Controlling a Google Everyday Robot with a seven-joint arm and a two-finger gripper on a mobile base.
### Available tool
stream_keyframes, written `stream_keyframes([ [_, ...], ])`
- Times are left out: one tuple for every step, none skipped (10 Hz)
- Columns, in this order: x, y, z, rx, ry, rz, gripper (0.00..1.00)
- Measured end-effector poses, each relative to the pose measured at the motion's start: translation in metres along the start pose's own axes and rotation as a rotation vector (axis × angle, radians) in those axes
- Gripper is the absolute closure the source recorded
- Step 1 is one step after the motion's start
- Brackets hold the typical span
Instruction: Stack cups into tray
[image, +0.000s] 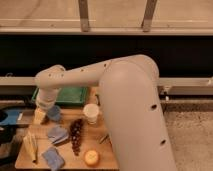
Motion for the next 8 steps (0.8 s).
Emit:
stream_keyframes([
  [-0.011, 0.005, 0.004, -0.008, -0.002, -0.030, 0.24],
  [-0.020, 0.011, 0.006, -0.015, -0.004, -0.058, 0.24],
  [-0.031, 0.018, 0.010, -0.022, -0.002, -0.091, 0.24],
  [-0.043, 0.024, 0.015, -0.037, -0.002, -0.124, 0.24],
  [-0.049, 0.028, 0.021, -0.054, 0.001, -0.140, 0.24],
  [-0.052, 0.032, 0.025, -0.067, 0.002, -0.151, 0.24],
  [-0.054, 0.035, 0.030, -0.082, 0.004, -0.160, 0.24],
  [-0.054, 0.039, 0.036, -0.100, 0.009, -0.161, 0.24],
])
